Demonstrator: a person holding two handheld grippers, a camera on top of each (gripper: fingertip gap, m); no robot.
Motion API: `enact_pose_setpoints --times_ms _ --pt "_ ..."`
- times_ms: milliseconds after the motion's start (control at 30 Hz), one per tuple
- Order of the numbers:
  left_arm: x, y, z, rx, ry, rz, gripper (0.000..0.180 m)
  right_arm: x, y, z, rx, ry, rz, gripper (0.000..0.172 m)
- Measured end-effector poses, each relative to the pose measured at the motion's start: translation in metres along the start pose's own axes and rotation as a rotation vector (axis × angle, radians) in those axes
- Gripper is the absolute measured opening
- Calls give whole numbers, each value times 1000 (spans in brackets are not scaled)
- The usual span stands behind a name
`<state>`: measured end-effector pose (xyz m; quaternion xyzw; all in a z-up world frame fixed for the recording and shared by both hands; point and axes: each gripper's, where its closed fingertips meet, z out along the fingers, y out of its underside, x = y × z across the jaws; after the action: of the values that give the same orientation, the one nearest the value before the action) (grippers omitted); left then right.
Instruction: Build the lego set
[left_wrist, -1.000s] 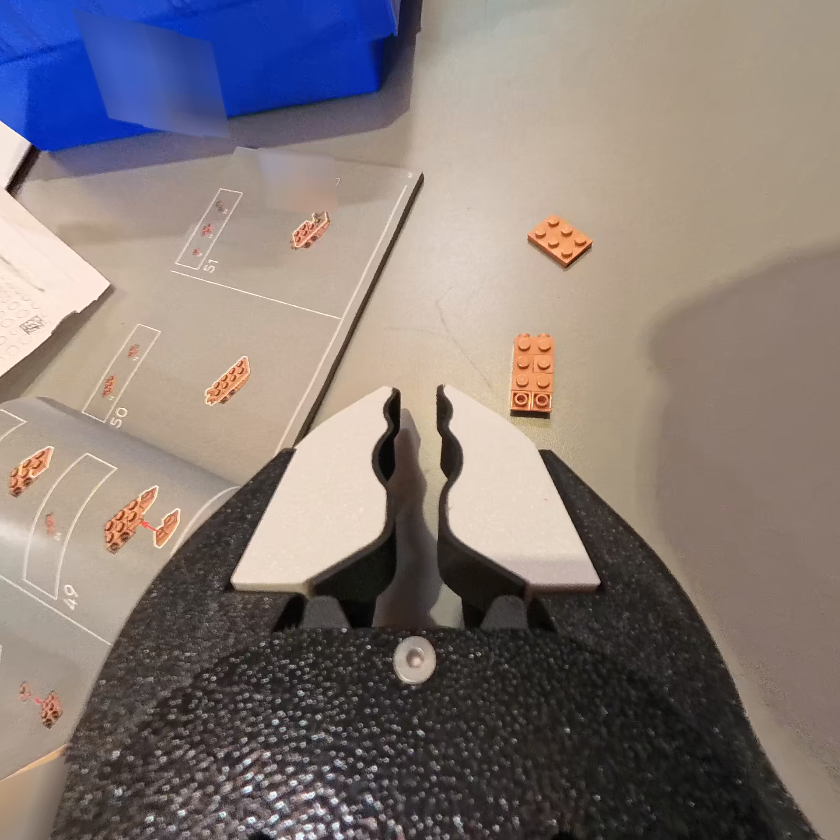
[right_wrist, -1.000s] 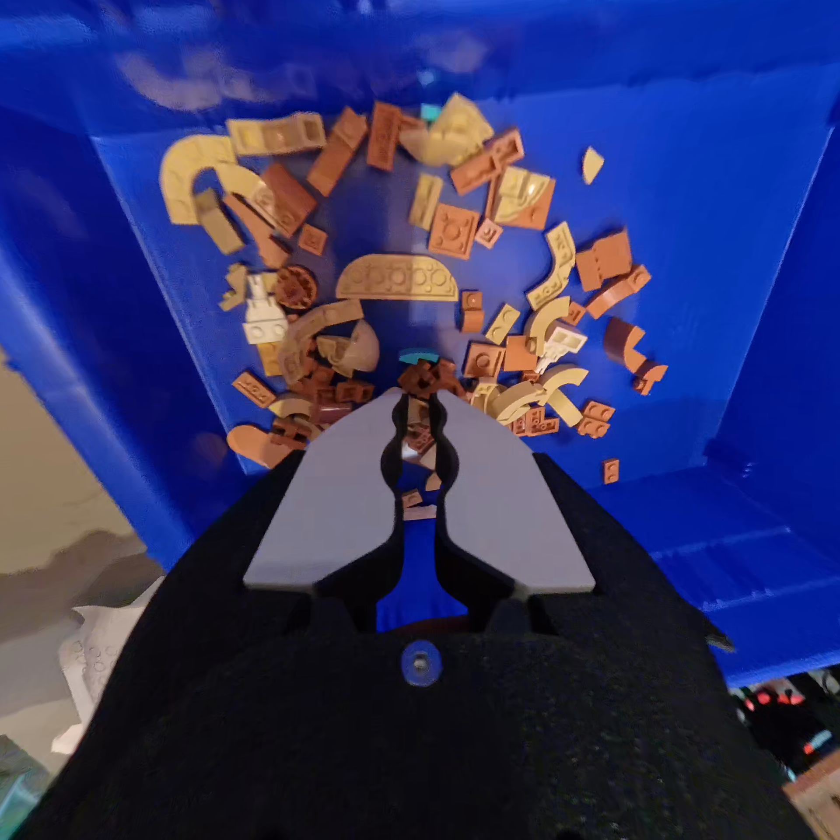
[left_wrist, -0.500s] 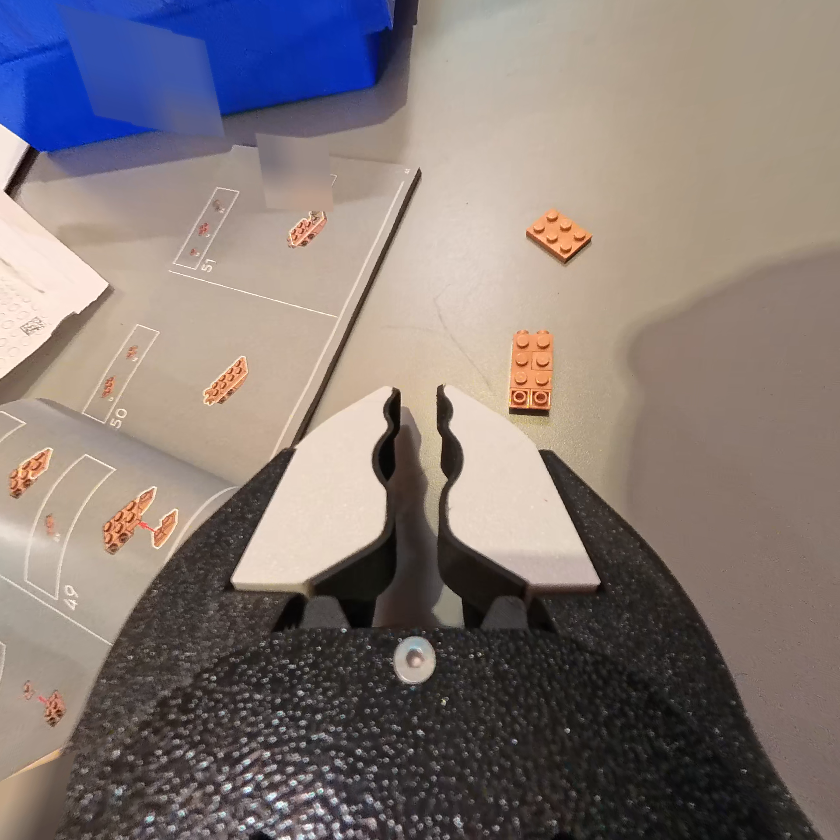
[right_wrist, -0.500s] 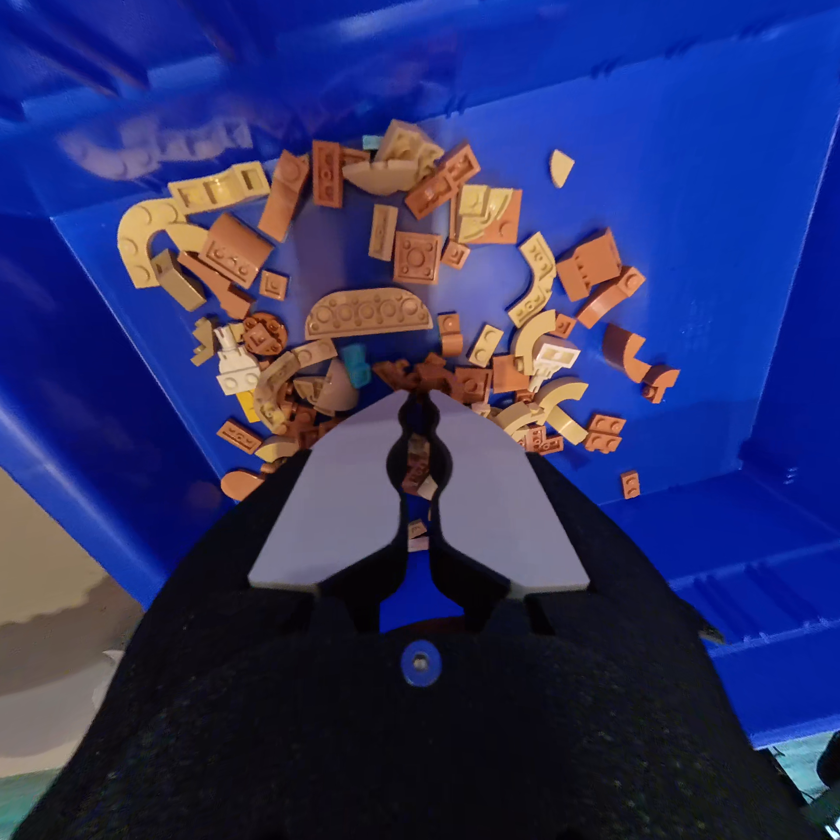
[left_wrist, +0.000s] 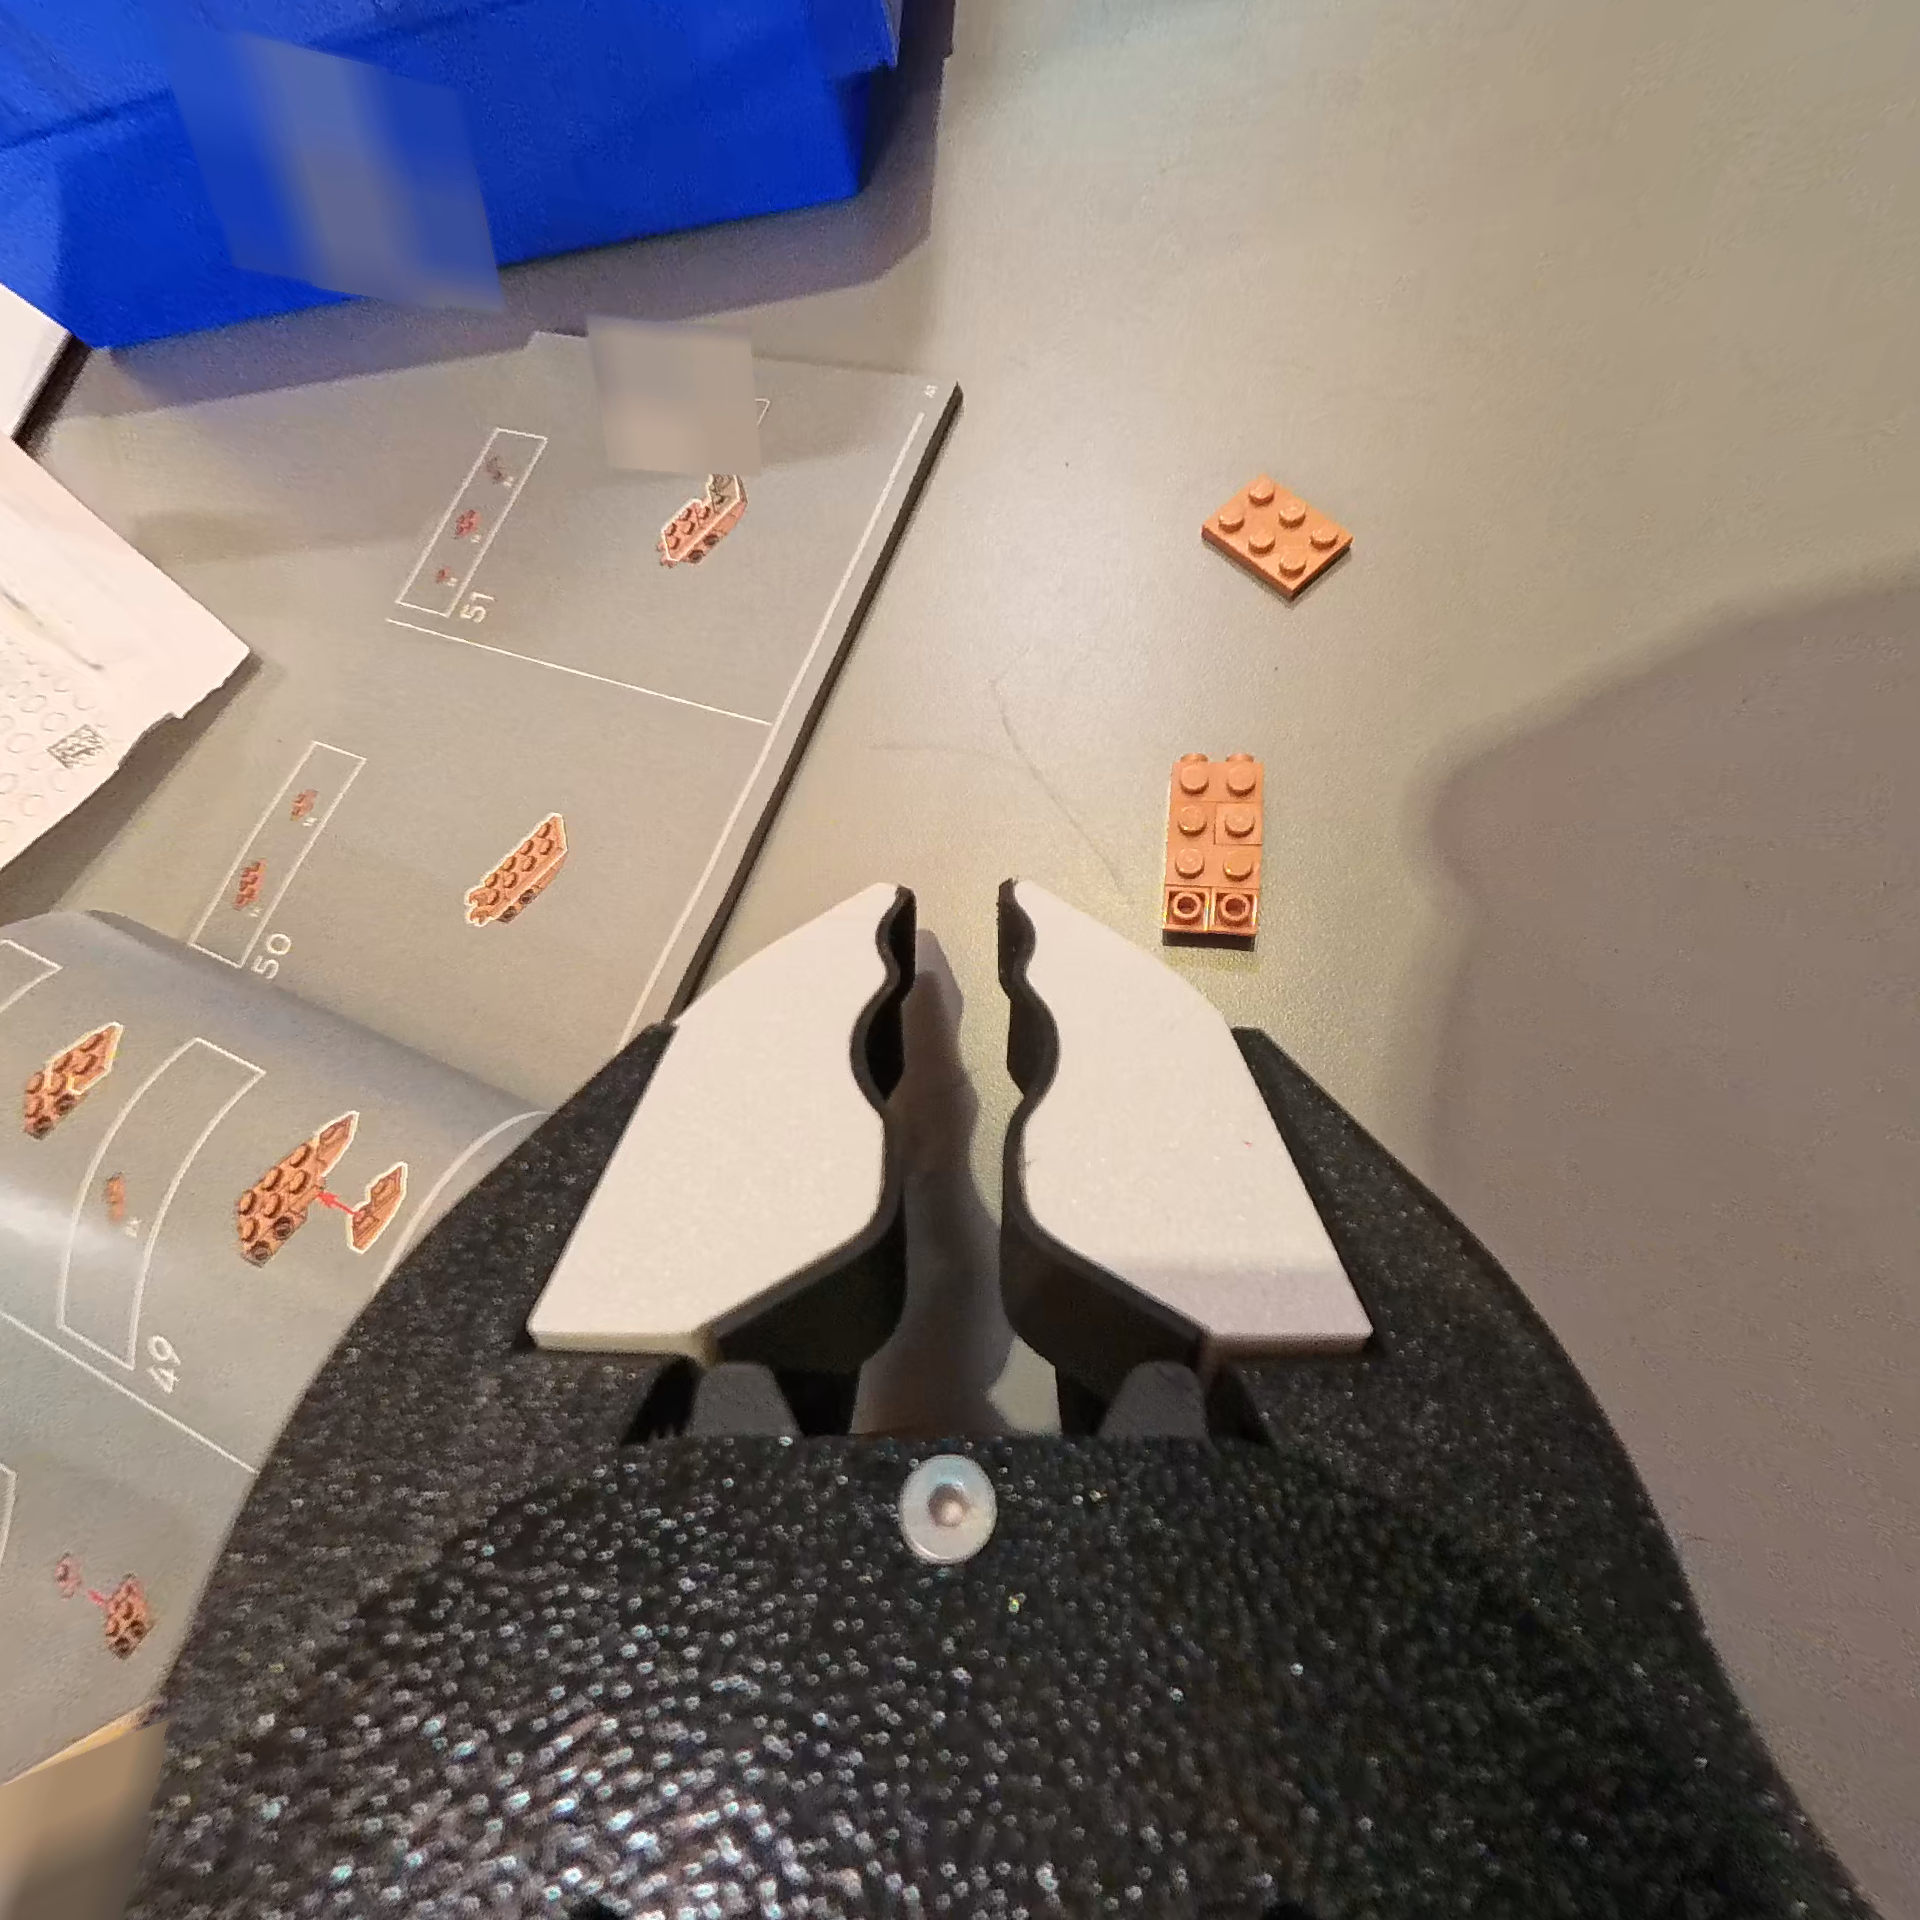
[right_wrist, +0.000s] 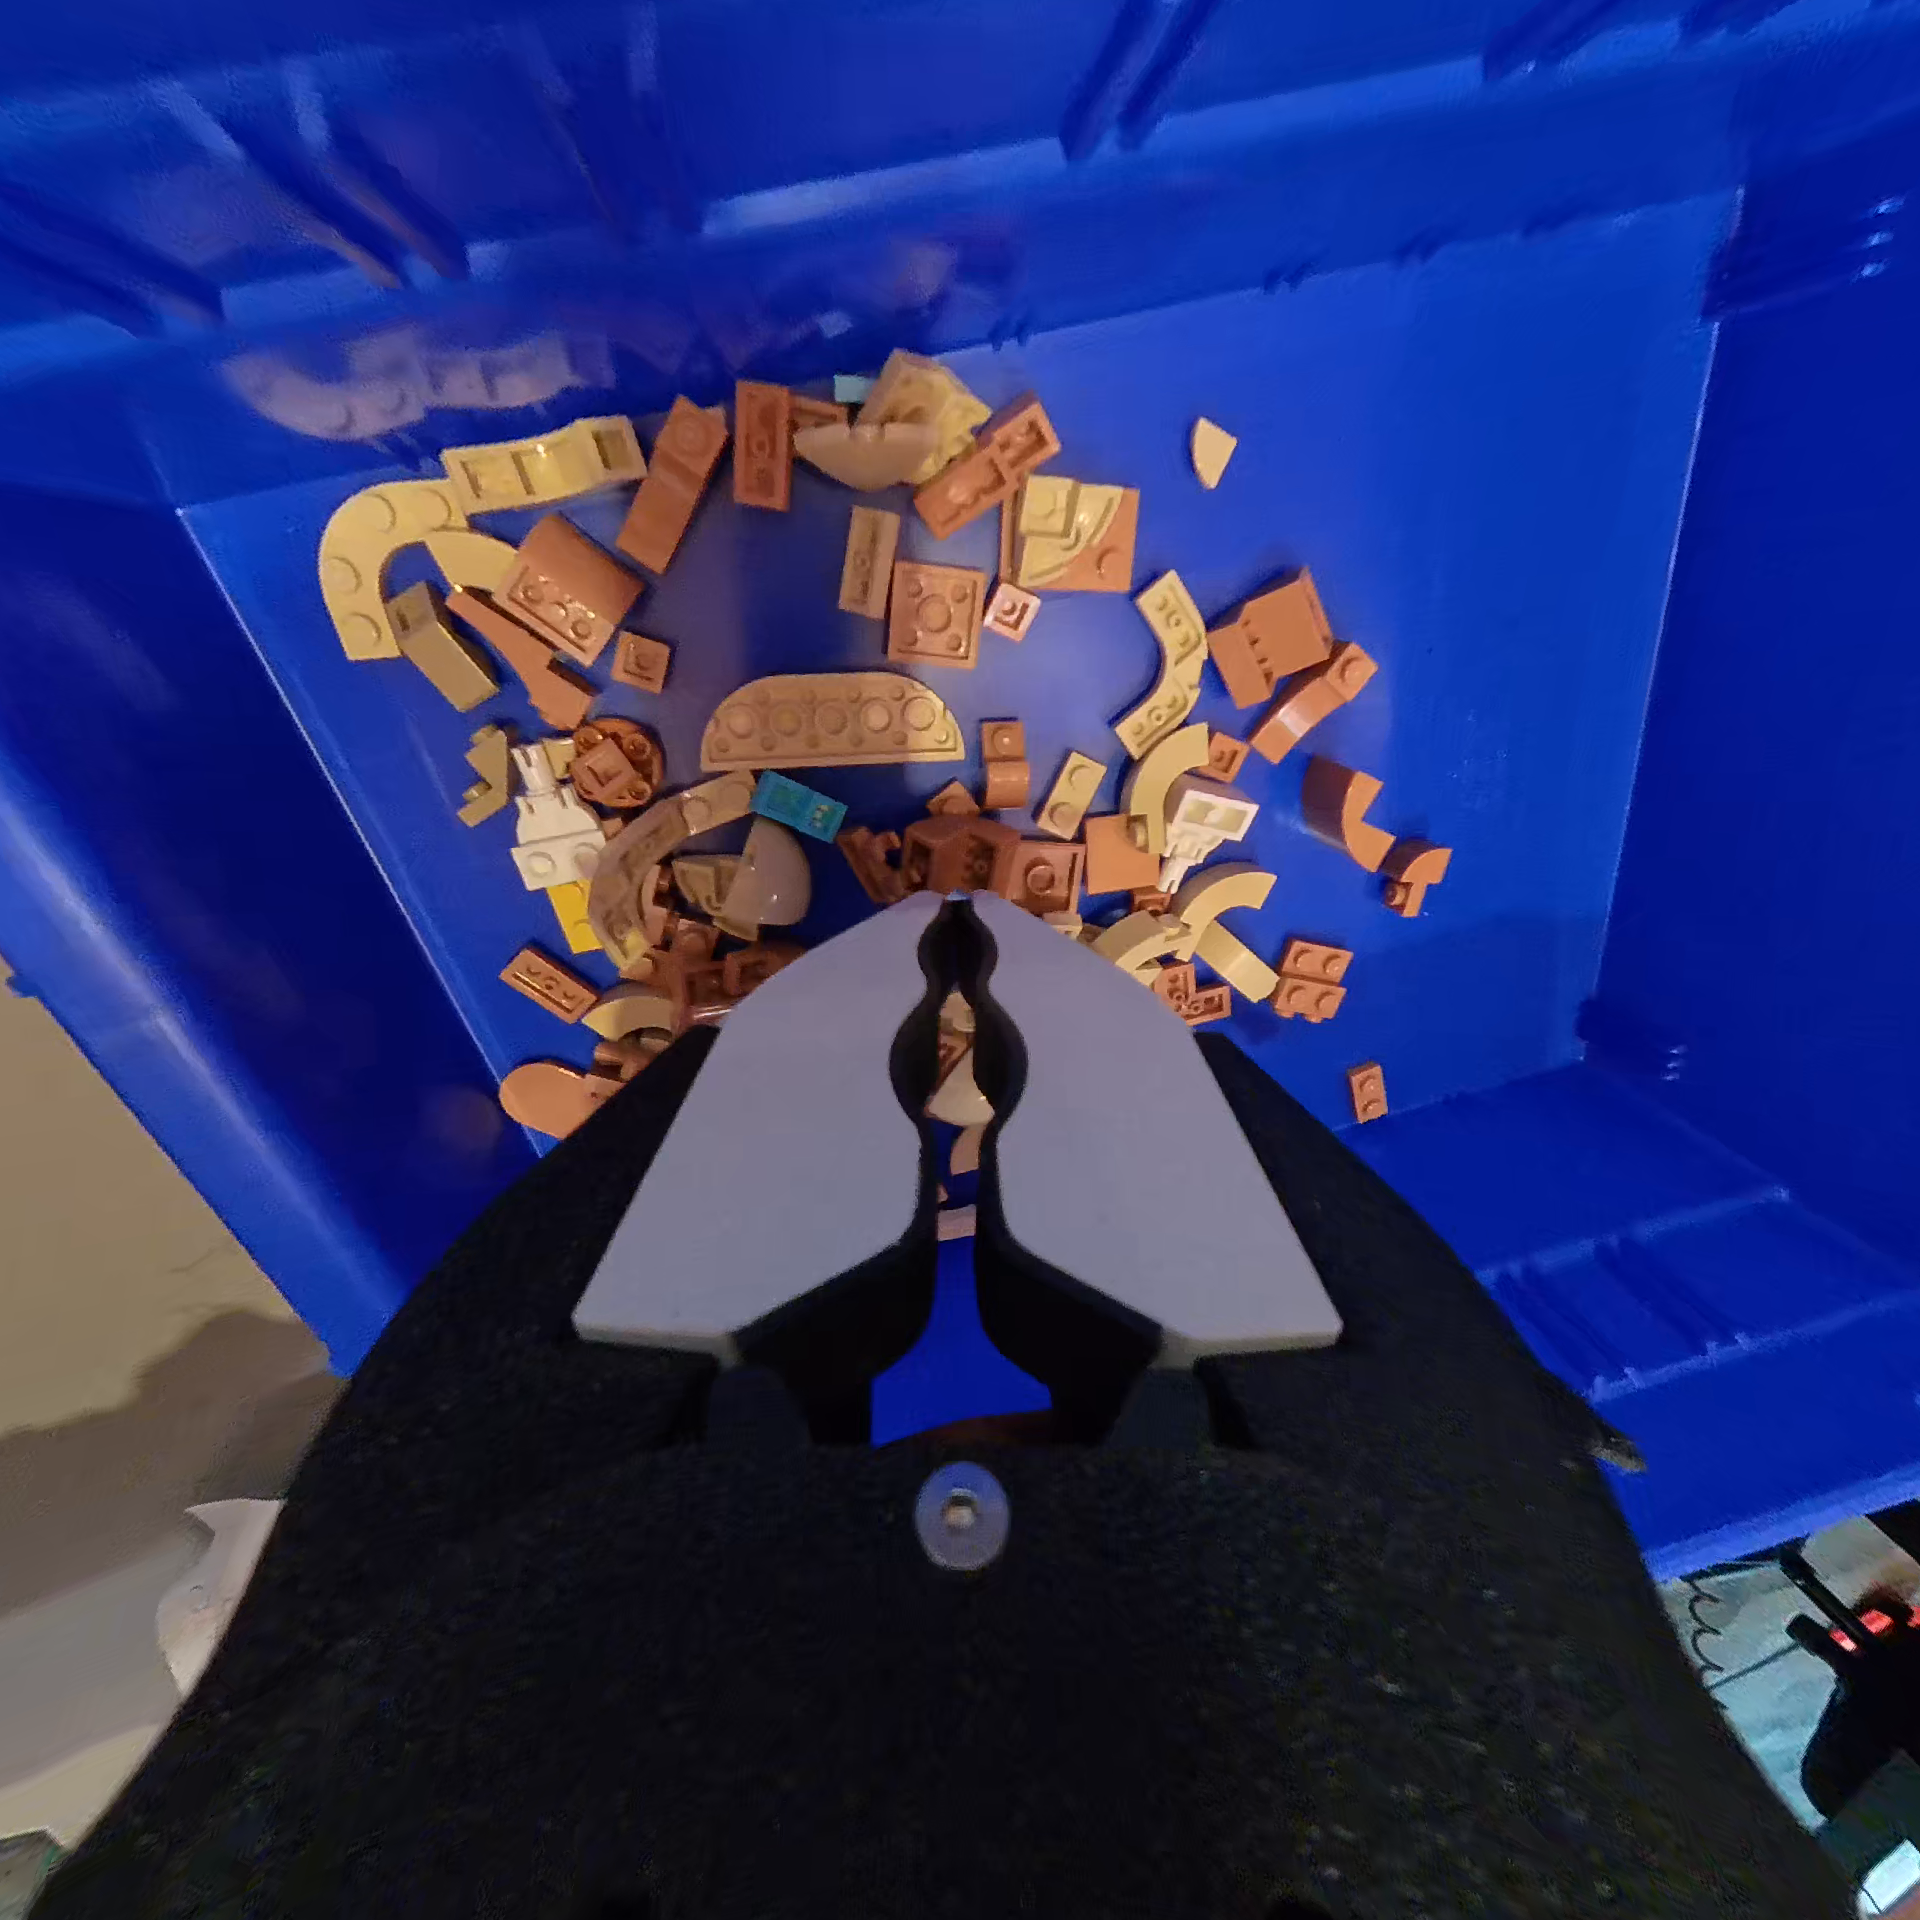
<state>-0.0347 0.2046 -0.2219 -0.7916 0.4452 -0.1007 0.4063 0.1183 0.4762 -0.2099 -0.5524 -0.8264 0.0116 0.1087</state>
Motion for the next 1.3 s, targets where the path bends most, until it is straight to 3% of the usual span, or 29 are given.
enact_pose_setpoints --times_ms 267,500,900,1067,1300 --pt "0 0 0 -1 1 -2 14 -15 0 8 -9 -65 -57 0" --pt "0 0 0 -1 1 -2 14 -15 -1 16 -23 -67 -64 16" --pt "0 0 0 -1 -1 -1 14 -14 -4 18 -11 -62 -49 7" --pt "0 0 0 3 -7 -1 14 -19 -23 -20 197 -73 67 6" --pt "-5 -6 -5 53 -21 -47 15 -80 -84 -113 764 -223 216 6"
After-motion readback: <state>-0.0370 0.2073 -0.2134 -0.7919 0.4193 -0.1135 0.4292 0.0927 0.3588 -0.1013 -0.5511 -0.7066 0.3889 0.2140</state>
